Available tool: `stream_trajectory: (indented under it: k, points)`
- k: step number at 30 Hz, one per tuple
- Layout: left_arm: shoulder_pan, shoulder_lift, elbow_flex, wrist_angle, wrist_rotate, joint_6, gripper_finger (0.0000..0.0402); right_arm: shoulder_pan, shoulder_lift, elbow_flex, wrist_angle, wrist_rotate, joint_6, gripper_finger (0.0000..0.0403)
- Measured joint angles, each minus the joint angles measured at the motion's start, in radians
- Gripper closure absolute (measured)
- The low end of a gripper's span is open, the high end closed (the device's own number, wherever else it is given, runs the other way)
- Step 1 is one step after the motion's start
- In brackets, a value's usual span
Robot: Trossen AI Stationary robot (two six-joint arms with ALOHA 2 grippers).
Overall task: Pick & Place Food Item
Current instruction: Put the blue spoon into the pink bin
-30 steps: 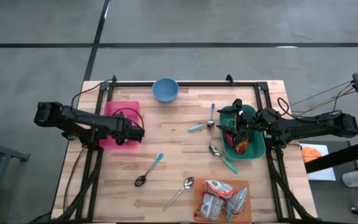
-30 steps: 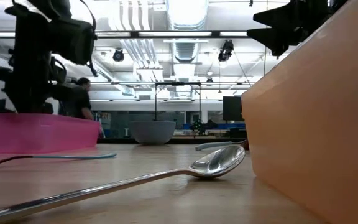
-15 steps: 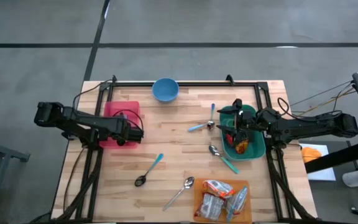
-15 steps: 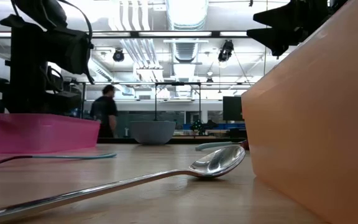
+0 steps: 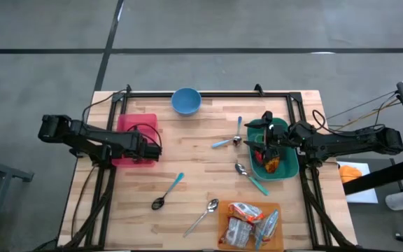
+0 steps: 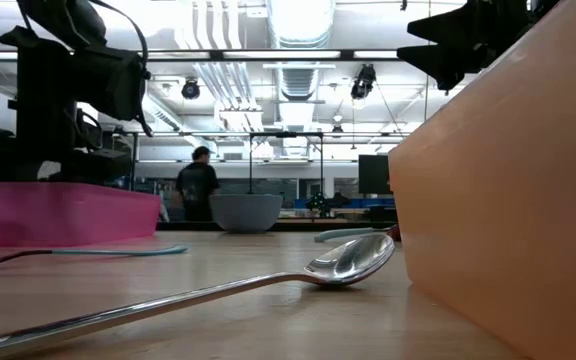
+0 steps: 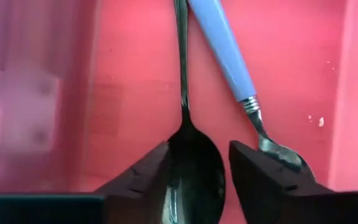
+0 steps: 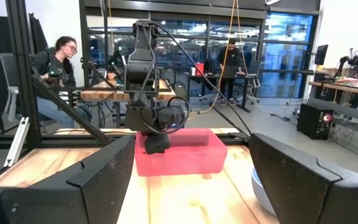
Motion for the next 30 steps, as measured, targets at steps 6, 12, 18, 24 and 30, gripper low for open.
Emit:
stream_trajectory:
  k: [6, 12, 18, 24, 30]
  points:
    - [0.0, -0.054, 0.029, -0.023, -0.016, 0.063, 0.0185, 0.0, 0.0, 0.0, 0.0, 0.0, 0.001, 0.0087]
    - [-0.019, -0.149, 0.125, -0.067, -0.093, 0.199, 0.0181, 0.0, 0.0, 0.0, 0.0, 0.0, 0.0, 0.0087]
    - [-0.086, -0.185, 0.186, 0.046, -0.102, 0.336, 0.0181, 0.0, 0.0, 0.0, 0.0, 0.0, -0.001, 0.0087]
    - [-0.177, -0.189, 0.201, 0.295, 0.092, 0.455, 0.0181, 0.0, 0.0, 0.0, 0.0, 0.0, 0.0, 0.0087]
    - [-0.286, -0.184, 0.191, 0.398, 0.206, 0.351, 0.018, 0.0, 0.0, 0.0, 0.0, 0.0, 0.001, 0.0087]
